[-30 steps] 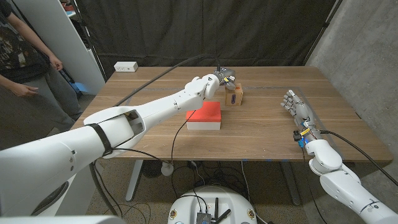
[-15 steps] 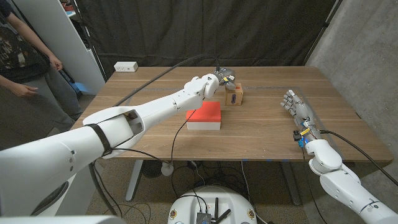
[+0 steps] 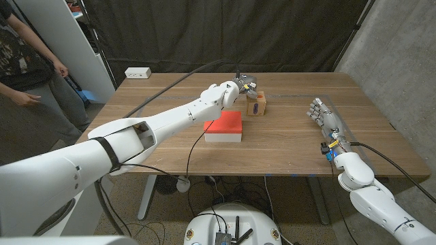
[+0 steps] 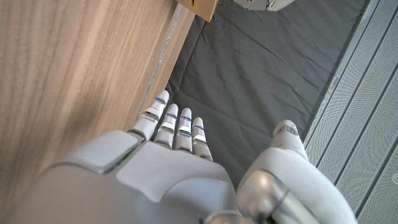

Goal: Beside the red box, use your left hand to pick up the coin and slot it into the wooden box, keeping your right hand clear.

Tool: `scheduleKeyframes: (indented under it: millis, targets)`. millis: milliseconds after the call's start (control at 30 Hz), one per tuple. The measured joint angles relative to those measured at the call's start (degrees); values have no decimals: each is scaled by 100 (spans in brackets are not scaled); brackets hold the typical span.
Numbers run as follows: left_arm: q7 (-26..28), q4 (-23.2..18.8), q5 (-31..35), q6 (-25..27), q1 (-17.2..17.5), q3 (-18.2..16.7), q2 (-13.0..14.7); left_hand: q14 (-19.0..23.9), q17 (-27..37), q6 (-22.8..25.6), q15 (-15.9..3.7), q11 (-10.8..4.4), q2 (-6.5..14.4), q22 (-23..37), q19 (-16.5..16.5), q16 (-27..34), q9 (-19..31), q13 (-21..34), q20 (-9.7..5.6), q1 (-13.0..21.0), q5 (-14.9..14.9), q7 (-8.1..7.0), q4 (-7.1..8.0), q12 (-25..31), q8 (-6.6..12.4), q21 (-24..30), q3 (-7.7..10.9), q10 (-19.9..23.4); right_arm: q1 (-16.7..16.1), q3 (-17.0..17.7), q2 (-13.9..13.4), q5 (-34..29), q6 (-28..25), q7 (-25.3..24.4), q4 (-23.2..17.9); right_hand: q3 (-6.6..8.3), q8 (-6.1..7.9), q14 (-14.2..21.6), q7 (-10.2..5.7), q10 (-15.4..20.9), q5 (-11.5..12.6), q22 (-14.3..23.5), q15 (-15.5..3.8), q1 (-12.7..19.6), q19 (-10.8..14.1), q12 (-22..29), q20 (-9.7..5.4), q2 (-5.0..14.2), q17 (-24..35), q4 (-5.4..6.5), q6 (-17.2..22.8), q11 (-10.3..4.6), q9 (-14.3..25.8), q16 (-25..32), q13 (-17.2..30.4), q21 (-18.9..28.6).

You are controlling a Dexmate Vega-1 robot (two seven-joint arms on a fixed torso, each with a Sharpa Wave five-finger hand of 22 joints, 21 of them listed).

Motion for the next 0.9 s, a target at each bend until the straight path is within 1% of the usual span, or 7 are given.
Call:
scheduleKeyframes:
  millis: [400, 500, 567, 700, 800, 833, 900]
  targets:
    - [158, -190, 112, 38, 47, -72, 82, 0, 33, 31, -1, -23, 23, 0, 0, 40, 6, 33, 0, -23, 0, -5, -8, 1, -98, 0, 40, -24, 2, -14, 17, -43, 6, -45, -19, 0, 0, 30, 0, -1, 0, 0, -30, 0, 0, 0, 0, 0, 0, 0, 0, 0, 0, 0, 0, 0]
    - [235, -293, 130, 40, 94, -125, 137, -154, -197, 79, -4, -22, 132, -35, -58, -134, 17, -252, 30, -135, 0, -38, 41, -229, -135, -67, 89, -48, -12, -14, 20, -70, 7, -80, -48, 0, 0, 30, 0, -1, 0, 0, -30, 0, 0, 0, 0, 0, 0, 0, 0, 0, 0, 0, 0, 0]
    - [273, -342, 133, 41, 120, -150, 167, -308, -523, 140, -15, -6, 166, -43, -195, -314, 39, -482, 63, -323, 0, -96, 66, -421, -178, -147, 94, -122, -21, -14, 20, -78, 7, -92, -69, 0, 0, 30, 0, -1, 0, 0, -30, 0, 0, 0, 0, 0, 0, 0, 0, 0, 0, 0, 0, 0]
    - [412, -552, 139, 34, 237, -276, 298, -612, -1254, 204, -15, -15, 249, -89, -522, -624, 70, -1265, 161, -644, 0, -158, 80, -1019, -340, -271, 96, -393, -48, -14, 20, -103, -1, -127, -132, 0, 0, 30, 0, -1, 0, 0, -30, 0, 0, 0, 0, 0, 0, 0, 0, 0, 0, 0, 0, 0]
    - [501, -552, 139, 7, 237, -276, 298, -793, -1468, 209, -32, 62, 248, -383, -661, -767, 96, -1725, 224, -687, -23, -164, 31, -1396, -404, -464, 141, -517, -61, -13, 20, -108, -7, -134, -164, 0, 0, 30, 0, -1, 0, 0, -30, 0, 0, 0, 0, 0, 0, 0, 0, 0, 0, 0, 0, 0]
    - [542, -710, 140, -10, 341, -382, 400, -813, -1493, 209, -33, 72, 248, -492, -678, -801, 96, -1824, 241, -686, -35, -164, 13, -1486, -407, -519, 123, -528, -71, -12, 20, -138, -40, -172, -197, 0, 0, 30, 0, -1, 0, 0, -30, 0, 0, 0, 0, 0, 0, 0, 0, 0, 0, 0, 0, 0]
    - [633, -781, 138, -52, 392, -428, 451, -864, -1513, 208, -41, 67, 249, -697, -681, -839, 96, -1951, 244, -686, -35, -164, -17, -1623, -417, -619, 94, -593, -81, -12, 21, -149, -49, -182, -232, 0, 0, 30, 0, -1, 0, 0, -30, 0, 0, 0, 0, 0, 0, 0, 0, 0, 0, 0, 0, 0]
